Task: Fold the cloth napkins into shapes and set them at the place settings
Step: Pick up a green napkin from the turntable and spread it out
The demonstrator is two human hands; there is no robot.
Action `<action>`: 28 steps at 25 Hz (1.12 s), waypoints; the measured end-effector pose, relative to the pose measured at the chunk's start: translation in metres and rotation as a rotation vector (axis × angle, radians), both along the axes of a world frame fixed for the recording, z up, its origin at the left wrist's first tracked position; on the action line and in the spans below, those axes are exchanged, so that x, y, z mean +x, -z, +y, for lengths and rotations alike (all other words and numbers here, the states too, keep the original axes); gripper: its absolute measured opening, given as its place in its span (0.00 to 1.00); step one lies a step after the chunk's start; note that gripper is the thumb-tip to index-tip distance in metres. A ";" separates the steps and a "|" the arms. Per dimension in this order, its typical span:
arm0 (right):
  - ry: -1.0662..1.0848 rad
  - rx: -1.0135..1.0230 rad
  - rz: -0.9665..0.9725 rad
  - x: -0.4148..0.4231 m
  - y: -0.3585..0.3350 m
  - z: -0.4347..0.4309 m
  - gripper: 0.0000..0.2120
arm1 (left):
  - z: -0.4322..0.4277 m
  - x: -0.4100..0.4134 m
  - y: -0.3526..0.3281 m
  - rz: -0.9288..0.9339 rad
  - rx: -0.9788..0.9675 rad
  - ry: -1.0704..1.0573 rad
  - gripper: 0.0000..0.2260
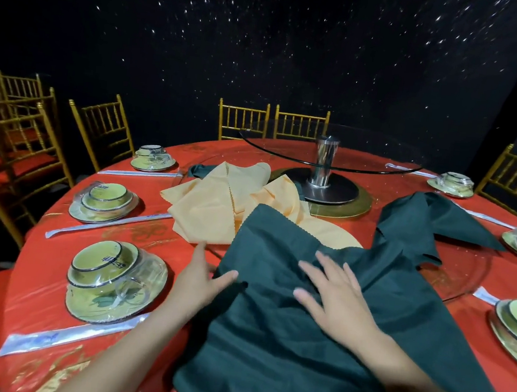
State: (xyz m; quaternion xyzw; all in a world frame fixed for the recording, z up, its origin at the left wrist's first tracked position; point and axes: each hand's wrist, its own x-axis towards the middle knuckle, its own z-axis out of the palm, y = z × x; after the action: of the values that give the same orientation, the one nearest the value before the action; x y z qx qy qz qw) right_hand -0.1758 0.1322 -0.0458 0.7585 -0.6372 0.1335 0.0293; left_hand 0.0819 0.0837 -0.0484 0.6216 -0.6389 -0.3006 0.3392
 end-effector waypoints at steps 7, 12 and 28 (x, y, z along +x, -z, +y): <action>-0.158 0.117 0.020 0.025 0.047 0.105 0.26 | 0.066 0.033 0.012 -0.012 0.204 0.233 0.40; -0.140 0.269 0.031 0.042 0.045 0.105 0.37 | 0.070 0.021 0.006 -0.029 -0.046 0.052 0.35; -0.239 0.214 -0.043 0.042 0.032 0.106 0.37 | 0.097 0.067 -0.010 -0.397 -0.265 0.002 0.25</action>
State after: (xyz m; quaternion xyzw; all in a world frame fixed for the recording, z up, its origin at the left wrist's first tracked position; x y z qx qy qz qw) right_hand -0.1337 0.2381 -0.0783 0.8246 -0.5535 0.0833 -0.0814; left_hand 0.1494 0.1802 -0.0387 0.6180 -0.7274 -0.0864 0.2854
